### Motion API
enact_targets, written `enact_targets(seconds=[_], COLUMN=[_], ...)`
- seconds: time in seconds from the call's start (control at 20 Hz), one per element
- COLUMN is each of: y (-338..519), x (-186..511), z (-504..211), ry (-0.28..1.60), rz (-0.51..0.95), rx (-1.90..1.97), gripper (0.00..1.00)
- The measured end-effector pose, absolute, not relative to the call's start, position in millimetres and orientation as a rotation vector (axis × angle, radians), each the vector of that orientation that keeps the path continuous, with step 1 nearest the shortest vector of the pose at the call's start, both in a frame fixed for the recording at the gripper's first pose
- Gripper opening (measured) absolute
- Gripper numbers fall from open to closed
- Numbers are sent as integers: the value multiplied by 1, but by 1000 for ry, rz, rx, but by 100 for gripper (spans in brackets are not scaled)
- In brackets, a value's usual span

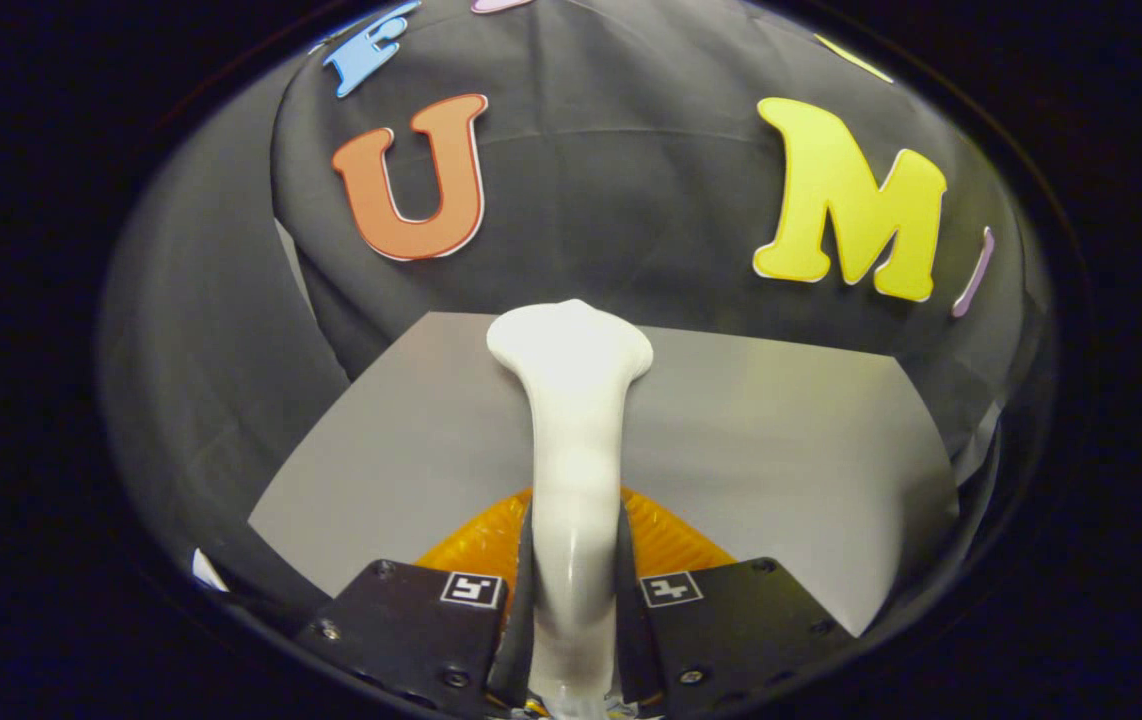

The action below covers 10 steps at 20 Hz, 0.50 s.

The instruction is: Iron the clothes twice with a garment steamer, once on the left side and once on the right side.

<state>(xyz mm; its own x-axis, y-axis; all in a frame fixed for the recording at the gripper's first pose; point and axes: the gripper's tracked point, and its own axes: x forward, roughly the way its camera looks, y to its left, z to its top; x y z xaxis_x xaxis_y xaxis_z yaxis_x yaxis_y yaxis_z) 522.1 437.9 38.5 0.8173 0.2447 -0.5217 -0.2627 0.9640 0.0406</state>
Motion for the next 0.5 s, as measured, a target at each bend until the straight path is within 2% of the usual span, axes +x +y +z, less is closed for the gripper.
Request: enact_targets(seconds=[0.5], y=[416], x=[446], z=[96], ry=[392], rz=[372], rx=[55], gripper=[36])
